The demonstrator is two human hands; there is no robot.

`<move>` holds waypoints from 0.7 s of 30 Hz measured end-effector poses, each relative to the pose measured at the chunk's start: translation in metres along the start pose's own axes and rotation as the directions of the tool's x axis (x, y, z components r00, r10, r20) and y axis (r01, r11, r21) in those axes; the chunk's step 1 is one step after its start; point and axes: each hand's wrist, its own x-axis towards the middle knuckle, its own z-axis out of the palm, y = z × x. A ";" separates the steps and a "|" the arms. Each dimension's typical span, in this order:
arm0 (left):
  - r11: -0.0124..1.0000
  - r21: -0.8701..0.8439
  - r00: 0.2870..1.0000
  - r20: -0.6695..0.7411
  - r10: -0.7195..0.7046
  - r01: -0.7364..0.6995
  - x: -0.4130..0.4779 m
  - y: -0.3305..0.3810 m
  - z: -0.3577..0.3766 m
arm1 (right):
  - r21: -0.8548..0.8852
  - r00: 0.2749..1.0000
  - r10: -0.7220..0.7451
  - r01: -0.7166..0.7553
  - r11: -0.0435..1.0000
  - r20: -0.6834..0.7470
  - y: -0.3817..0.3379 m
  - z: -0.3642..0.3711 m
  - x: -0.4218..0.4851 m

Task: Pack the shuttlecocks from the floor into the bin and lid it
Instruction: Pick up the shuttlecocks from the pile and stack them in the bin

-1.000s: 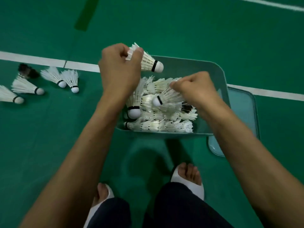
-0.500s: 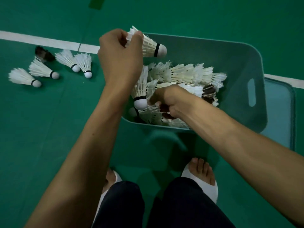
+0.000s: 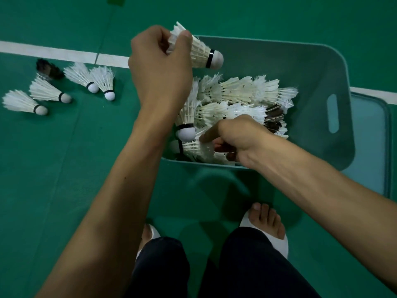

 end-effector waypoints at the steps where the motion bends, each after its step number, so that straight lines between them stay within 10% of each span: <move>1: 1.000 0.001 1.000 0.006 -0.006 0.006 -0.001 -0.001 0.000 | -0.004 0.999 0.034 -0.034 0.999 0.013 0.001 0.001 0.005; 21: 0.996 0.084 0.985 0.169 -0.026 0.011 -0.010 -0.004 0.007 | -0.160 0.988 0.151 -0.142 0.977 0.045 -0.006 0.016 0.034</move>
